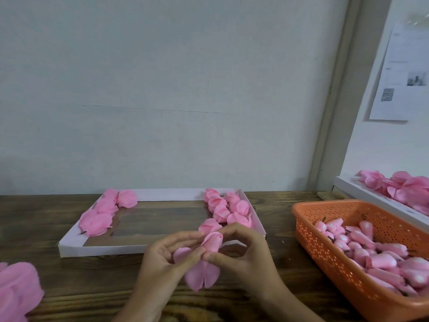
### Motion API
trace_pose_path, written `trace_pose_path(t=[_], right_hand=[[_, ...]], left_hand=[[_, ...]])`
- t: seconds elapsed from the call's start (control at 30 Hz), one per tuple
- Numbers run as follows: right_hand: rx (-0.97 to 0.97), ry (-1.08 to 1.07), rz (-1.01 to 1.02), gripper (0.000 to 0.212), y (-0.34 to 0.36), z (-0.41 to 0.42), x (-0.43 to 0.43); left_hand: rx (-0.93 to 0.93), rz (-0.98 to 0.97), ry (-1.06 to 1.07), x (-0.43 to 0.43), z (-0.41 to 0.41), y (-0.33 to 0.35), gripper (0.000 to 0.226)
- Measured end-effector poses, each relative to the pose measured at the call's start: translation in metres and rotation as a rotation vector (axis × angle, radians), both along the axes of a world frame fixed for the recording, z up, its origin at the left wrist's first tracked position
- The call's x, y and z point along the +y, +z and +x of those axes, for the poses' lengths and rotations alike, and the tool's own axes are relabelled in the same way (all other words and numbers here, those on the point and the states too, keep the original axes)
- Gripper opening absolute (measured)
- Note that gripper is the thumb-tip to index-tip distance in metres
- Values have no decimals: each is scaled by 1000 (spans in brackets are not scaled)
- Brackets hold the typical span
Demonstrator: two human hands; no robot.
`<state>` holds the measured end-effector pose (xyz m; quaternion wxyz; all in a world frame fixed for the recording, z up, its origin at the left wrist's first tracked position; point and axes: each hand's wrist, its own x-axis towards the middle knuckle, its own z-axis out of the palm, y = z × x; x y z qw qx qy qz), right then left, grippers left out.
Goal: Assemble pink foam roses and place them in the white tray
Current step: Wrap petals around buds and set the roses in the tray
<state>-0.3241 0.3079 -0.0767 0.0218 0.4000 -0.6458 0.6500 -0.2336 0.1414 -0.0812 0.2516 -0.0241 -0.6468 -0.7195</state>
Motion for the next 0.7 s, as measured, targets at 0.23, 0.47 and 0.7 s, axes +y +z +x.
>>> trace_pose_path(t=[0.23,0.47,0.7], right_hand=[[-147,54,-113,25,-7,5,-8],[-194,14,-102,25,-13,-6,-7],[-220,190,-137,26,-13,2,-11]], left_hand=[[-8,18,3,-6,-4,-8,53],[-149,-12,194,-9,-12,-25,22],[-182,123,235,-10,-13,-25,13]])
